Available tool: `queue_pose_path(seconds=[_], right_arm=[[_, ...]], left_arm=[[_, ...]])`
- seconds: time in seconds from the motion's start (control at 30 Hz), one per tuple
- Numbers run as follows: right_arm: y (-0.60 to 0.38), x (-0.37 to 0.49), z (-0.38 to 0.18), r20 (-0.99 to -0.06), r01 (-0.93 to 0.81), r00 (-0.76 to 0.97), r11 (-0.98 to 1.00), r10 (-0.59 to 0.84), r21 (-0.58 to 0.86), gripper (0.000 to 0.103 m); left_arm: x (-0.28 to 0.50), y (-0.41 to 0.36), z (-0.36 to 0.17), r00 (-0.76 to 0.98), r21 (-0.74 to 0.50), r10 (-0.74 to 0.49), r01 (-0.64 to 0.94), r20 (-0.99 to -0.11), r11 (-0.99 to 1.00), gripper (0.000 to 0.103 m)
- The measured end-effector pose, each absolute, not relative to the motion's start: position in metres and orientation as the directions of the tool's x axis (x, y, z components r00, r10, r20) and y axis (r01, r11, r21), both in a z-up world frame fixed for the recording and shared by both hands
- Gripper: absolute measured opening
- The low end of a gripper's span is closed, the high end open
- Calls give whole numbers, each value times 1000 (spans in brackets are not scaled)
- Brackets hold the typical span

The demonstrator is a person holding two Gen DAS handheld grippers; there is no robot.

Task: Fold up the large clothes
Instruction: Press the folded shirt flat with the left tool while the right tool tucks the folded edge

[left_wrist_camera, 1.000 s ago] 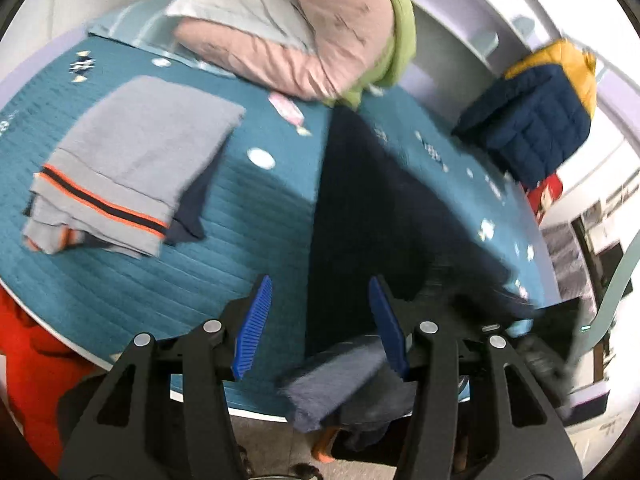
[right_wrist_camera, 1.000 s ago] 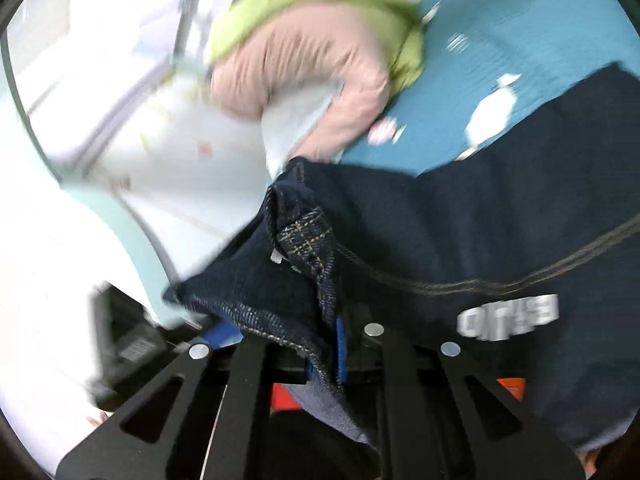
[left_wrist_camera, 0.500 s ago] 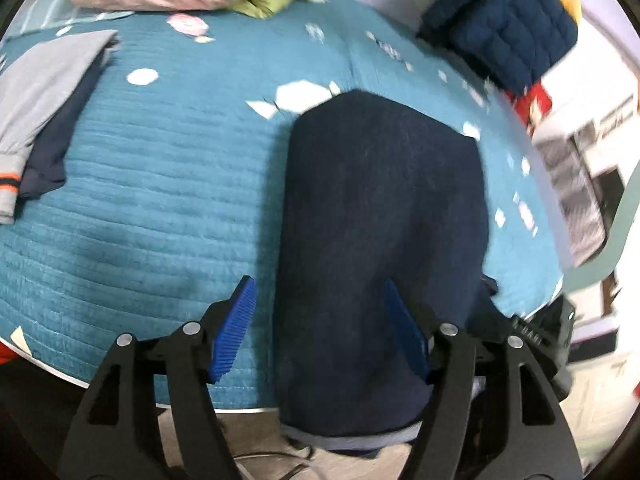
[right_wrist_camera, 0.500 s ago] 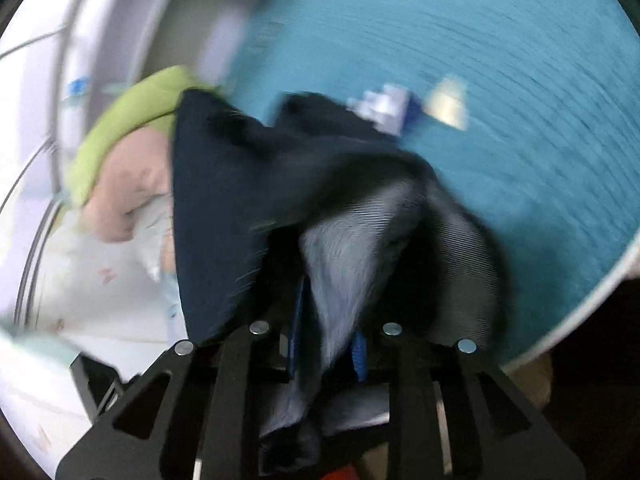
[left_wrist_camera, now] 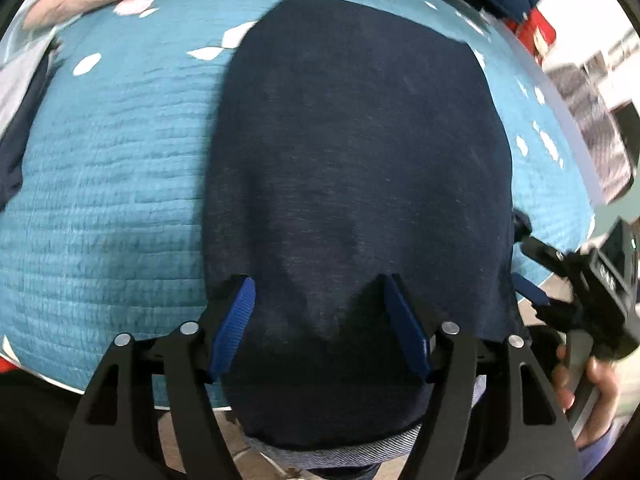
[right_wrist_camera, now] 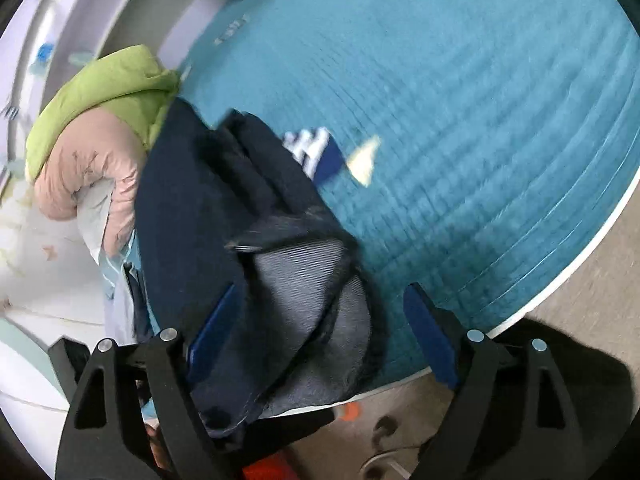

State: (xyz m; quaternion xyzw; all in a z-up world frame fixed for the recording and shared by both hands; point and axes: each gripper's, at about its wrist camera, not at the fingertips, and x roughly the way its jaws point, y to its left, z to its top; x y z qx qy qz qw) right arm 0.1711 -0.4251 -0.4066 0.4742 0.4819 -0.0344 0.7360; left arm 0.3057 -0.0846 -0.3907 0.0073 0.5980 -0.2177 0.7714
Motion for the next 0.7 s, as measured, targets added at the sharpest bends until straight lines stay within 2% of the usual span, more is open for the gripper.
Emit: queue_pose_path(seconds=[0.2, 0.33, 0.47, 0.53, 0.6, 0.7], right_arm=[[-428, 176, -425, -522, 412, 612, 324, 594, 852, 83], [-423, 184, -417, -540, 394, 591, 370, 599, 841, 86], [-411, 198, -406, -664, 392, 552, 546, 504, 740, 85], [-404, 204, -407, -659, 381, 543, 547, 521, 746, 87], [-396, 210, -406, -589, 325, 547, 498, 595, 804, 87], [-391, 218, -411, -635, 342, 531, 543, 561, 766, 88]], left_arm=[[305, -99, -396, 198, -207, -292, 361, -936, 909, 67], [304, -101, -398, 200, -203, -290, 366, -936, 908, 67], [304, -103, -398, 201, -207, -293, 363, -935, 908, 67], [302, -106, -397, 202, -211, -298, 364, -933, 907, 67], [301, -104, -397, 200, -216, -303, 365, -932, 906, 67], [300, -99, -397, 191, -243, -325, 358, -926, 902, 68]])
